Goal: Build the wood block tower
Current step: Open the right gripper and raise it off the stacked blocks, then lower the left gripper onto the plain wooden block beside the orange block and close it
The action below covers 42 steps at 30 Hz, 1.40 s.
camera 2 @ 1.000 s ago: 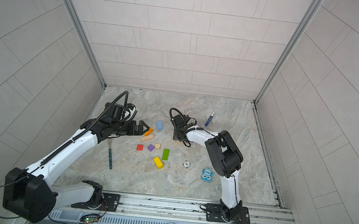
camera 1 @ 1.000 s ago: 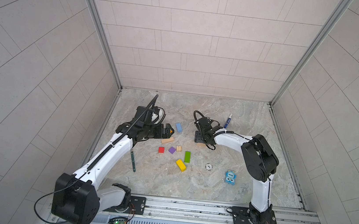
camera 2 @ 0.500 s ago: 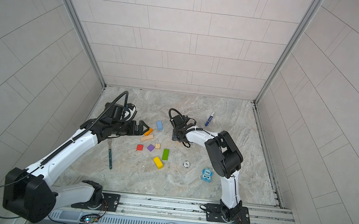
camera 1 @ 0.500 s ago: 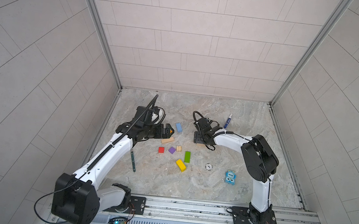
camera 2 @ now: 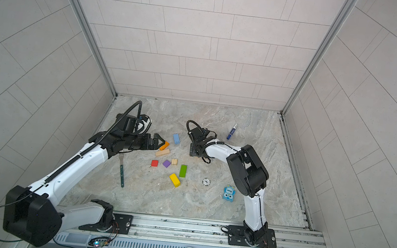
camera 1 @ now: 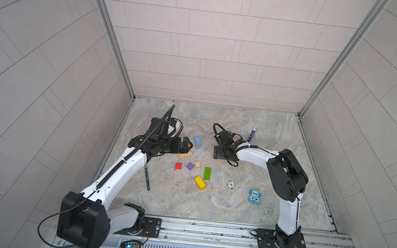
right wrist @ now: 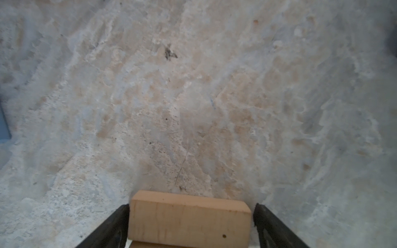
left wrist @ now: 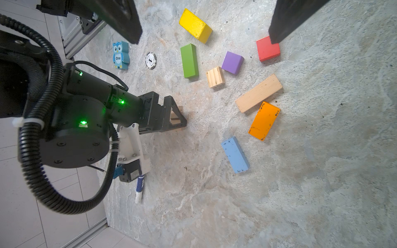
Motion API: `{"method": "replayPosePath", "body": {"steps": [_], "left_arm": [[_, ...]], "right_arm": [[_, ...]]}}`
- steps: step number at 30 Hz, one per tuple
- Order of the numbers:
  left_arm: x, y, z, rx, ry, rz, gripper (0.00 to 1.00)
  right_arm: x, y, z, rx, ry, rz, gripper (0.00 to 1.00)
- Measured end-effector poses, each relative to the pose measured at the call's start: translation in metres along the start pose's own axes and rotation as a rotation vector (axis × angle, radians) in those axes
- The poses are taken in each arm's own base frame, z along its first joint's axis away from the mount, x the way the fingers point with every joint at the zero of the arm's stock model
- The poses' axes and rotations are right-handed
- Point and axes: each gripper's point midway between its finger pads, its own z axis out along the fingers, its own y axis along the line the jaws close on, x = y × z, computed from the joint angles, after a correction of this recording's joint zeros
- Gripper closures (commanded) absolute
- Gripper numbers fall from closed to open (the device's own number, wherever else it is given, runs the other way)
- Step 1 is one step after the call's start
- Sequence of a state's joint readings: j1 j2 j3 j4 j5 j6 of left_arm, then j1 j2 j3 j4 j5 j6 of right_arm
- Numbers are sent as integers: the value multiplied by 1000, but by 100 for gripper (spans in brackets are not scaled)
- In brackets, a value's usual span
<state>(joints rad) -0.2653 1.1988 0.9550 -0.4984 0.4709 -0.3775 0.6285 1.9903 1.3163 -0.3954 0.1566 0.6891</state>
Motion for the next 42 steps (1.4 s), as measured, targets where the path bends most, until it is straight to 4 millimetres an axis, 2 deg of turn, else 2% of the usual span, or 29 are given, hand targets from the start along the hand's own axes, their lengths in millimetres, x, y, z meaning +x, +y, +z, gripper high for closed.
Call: {"method": "replayPosePath", "body": {"steps": [9,12,15,19,23,26,32,37,42], "left_arm": [[0,0,0,0,0,0,1],[0,0,0,0,1,0,2],[0,2,1,-7,1,-1,3],[2,11,7,-46,16,-12,3],[10,24,20,-98,64,-52,7],[22,30,33,-137,128,-91,8],[41,35,59,-210,221,-148,8],[40,43,72,-308,237,-156,8],[38,58,84,-414,225,-163,8]], "right_arm": [[-5,2,-5,-3,-5,-26,3],[-9,2,-13,-9,-14,-36,2],[-20,4,-31,-37,-51,-40,1],[-39,10,-68,-108,-118,-44,1],[-44,12,-98,-177,-157,-67,1],[-34,6,-113,-209,-161,-94,1],[-7,-19,-145,-240,-186,-129,1],[16,-44,-169,-266,-250,-148,1],[38,-59,-177,-301,-275,-135,1]]}}
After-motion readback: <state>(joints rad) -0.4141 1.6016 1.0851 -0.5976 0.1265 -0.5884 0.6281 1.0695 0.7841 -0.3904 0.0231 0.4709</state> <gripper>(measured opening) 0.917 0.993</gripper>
